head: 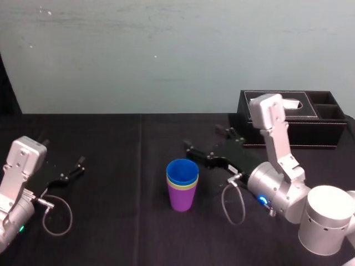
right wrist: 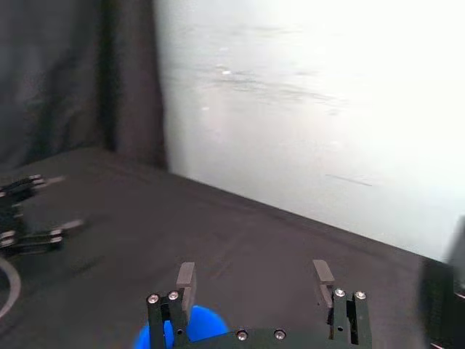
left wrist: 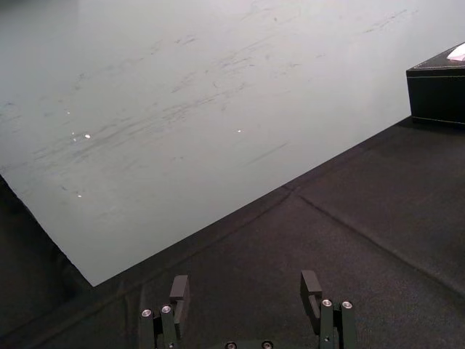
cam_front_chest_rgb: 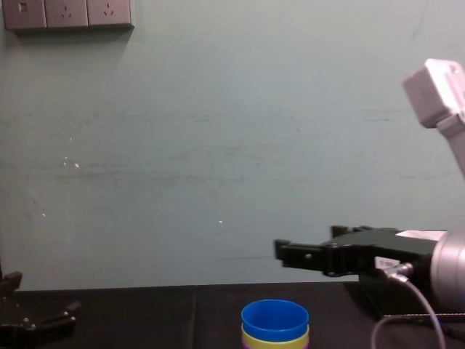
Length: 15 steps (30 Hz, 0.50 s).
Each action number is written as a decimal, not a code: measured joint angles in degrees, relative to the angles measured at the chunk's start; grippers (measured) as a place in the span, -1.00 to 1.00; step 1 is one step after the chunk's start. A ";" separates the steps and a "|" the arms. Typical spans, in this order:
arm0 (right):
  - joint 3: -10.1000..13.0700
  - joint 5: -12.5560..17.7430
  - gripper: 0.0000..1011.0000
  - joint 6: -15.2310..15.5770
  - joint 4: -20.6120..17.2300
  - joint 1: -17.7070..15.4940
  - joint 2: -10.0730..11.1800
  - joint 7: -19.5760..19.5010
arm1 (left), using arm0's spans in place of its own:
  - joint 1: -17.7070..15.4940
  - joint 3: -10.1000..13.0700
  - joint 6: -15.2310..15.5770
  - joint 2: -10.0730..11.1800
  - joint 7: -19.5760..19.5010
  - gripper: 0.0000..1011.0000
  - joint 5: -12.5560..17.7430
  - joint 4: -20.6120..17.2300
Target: Stack the three plastic cups sequentially using one hand.
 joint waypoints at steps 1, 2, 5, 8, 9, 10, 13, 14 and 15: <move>0.33 -0.20 0.98 0.01 -0.12 -0.28 -0.17 -0.68 | 0.00 0.00 0.00 0.00 0.00 0.98 0.00 0.00; 0.97 -0.79 0.98 0.30 -0.20 -0.77 -0.52 -2.14 | 0.00 0.00 0.00 0.00 0.00 0.98 0.00 0.00; 1.72 -1.95 0.98 2.07 -0.16 -1.14 -1.03 -4.56 | 0.00 0.00 0.00 0.00 0.00 0.98 0.00 0.00; 2.33 -3.36 0.98 5.50 0.59 -1.20 -1.61 -7.30 | 0.00 0.00 0.00 0.00 0.00 0.98 0.00 0.00; 2.50 -4.13 0.98 7.18 1.08 -1.16 -1.83 -8.40 | 0.00 0.00 0.00 0.00 0.00 0.98 0.00 0.00; 2.55 -4.49 0.98 7.92 1.37 -1.11 -1.95 -8.82 | 0.00 0.00 0.00 0.00 0.00 0.98 0.00 0.00; 2.63 -5.65 0.98 9.78 2.39 -0.92 -2.28 -10.09 | 0.00 0.00 0.00 0.00 0.00 0.98 0.00 0.00; 2.64 -5.98 0.98 10.14 2.70 -0.87 -2.37 -10.32 | 0.00 0.00 0.00 0.00 0.00 0.98 0.00 0.00; 2.65 -6.50 0.98 10.59 3.07 -0.80 -2.50 -10.64 | 0.00 0.00 0.00 0.00 0.00 0.98 0.00 0.00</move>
